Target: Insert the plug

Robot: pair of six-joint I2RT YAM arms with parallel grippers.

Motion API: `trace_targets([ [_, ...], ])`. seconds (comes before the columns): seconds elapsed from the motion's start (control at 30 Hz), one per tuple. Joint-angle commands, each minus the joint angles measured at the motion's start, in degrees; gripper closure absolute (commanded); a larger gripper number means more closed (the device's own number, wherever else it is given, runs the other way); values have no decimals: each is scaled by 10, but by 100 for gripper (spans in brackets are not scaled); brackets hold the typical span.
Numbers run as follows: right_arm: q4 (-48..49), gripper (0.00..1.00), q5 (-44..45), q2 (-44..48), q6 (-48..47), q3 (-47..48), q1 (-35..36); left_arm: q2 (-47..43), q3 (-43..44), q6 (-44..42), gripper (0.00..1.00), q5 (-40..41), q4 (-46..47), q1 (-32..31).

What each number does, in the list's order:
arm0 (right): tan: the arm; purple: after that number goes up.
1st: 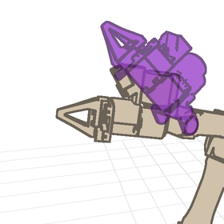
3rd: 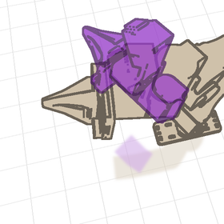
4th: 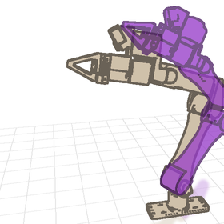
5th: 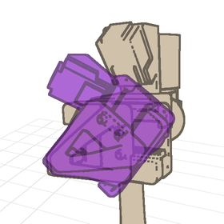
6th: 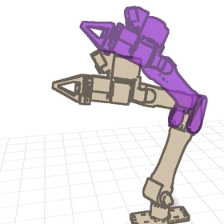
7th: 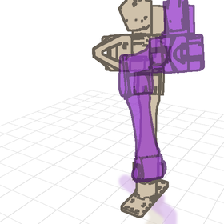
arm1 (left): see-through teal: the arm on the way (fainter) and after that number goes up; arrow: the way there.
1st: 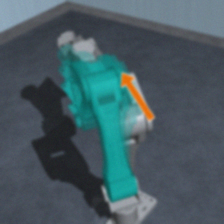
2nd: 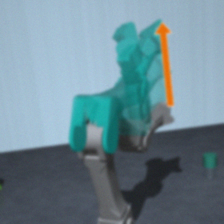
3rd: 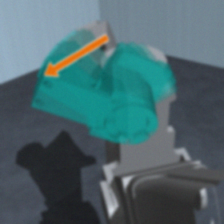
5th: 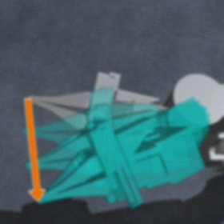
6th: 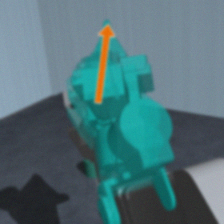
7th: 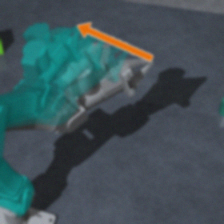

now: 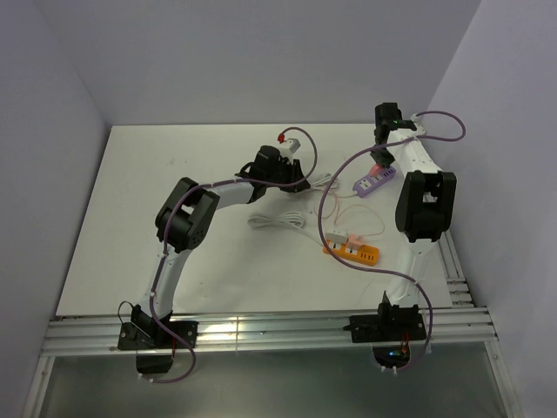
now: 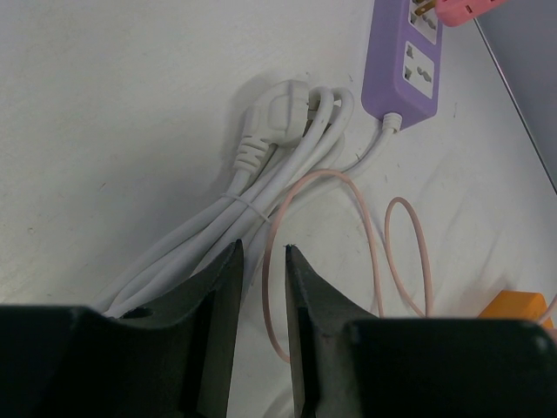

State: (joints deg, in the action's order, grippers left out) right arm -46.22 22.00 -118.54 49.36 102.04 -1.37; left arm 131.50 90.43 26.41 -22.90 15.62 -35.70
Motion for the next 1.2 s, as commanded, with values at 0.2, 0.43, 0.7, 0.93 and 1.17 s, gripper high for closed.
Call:
trace_targets([
  [0.2, 46, 100, 35, -20, -72, -3, 24, -8, 5, 0, 69, -23, 10, -5],
  [0.43, 33, 100, 23, -34, -74, 6, 41, -6, 6, 0, 69, -25, 8, -4],
  [0.7, -29, 100, -9, -52, -35, 52, 34, -3, 7, 1, 69, -28, 10, -4],
  [0.93, 44, 100, -2, 3, -59, -4, 35, -3, 7, 1, 69, -27, 12, -4],
  [1.17, 76, 100, -1, 33, -72, -22, 36, -2, 5, 0, 69, -27, 10, -4],
])
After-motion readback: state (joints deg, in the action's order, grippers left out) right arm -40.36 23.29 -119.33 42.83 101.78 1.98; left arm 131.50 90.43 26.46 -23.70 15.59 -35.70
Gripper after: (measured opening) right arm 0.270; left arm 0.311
